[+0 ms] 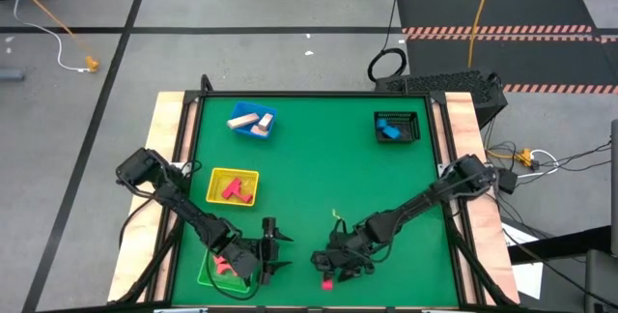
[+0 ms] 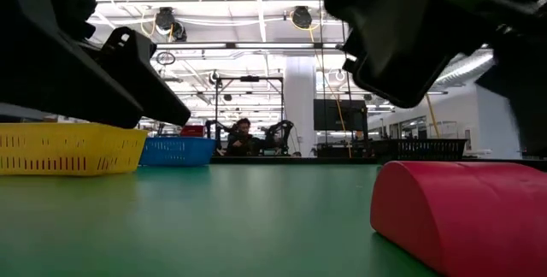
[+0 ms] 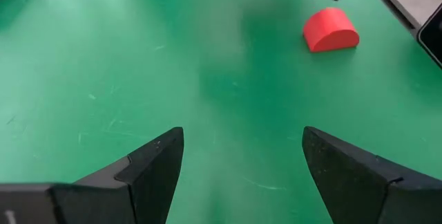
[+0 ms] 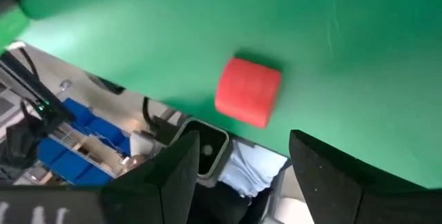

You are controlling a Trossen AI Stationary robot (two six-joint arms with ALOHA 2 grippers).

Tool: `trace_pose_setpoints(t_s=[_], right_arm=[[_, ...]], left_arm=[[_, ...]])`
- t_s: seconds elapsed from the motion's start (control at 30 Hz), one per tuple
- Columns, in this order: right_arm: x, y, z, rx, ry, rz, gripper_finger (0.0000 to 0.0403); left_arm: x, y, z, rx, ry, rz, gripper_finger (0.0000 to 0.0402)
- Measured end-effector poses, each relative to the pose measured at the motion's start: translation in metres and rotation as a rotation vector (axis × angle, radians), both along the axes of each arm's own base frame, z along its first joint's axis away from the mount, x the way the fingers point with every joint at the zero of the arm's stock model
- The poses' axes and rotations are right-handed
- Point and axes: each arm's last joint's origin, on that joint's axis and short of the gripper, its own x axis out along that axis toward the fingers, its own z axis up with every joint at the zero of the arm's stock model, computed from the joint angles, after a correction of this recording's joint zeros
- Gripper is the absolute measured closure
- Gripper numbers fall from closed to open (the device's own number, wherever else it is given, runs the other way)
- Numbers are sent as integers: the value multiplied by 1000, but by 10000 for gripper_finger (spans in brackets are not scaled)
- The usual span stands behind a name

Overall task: Sort & place blocks by color
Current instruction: Put the red block into the yellow bin

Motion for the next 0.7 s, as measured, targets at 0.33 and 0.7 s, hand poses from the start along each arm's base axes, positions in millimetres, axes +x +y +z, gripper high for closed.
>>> trace_pose_setpoints(t_s=[0.33,0.7], right_arm=[[8,-6,-18,40,53,6,192],[16,-3,-32,79,13,6,231]], left_arm=[[-1,1,-2,15,20,0,105],[-2,1,-3,27,30,-4,105]])
